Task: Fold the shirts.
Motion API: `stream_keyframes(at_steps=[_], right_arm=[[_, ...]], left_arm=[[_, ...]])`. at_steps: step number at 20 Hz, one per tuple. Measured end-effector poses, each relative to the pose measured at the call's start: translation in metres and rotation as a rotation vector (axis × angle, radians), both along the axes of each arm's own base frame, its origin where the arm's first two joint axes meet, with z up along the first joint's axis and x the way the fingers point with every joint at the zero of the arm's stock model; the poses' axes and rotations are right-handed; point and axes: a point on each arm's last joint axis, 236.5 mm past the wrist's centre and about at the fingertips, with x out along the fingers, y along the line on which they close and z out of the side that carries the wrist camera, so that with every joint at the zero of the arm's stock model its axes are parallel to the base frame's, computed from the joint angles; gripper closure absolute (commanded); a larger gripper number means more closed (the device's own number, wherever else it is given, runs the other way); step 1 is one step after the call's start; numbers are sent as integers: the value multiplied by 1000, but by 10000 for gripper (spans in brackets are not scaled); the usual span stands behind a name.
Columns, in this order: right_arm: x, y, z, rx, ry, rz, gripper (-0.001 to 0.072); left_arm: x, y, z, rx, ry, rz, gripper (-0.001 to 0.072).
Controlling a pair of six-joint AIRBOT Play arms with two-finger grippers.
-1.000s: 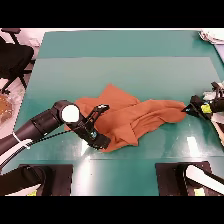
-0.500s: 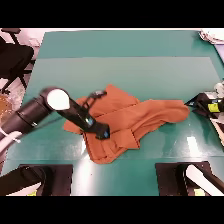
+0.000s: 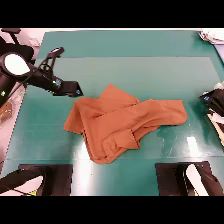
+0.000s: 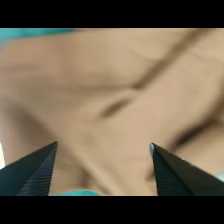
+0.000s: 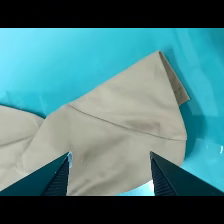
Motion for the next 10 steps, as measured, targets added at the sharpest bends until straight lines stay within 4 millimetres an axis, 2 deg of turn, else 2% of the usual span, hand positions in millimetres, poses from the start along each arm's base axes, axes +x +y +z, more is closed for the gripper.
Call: stream_keyframes(at_steps=[2,5,6,8,10], right_arm=[[-1,0,0,-1,0,1,146],[-2,2,-6,16,27,9,146],[-2,2,-8,22,36,12,146],[-2,2,-12,31,50,15,146],[-2,2,-14,35,57,18,147]], left_arm=[[2,45,-27,94,88,50,39],[-18,120,-56,213,259,147,40],[-25,136,-61,210,302,178,39],[-42,150,-70,142,381,200,39],[-59,142,-78,38,435,144,39]])
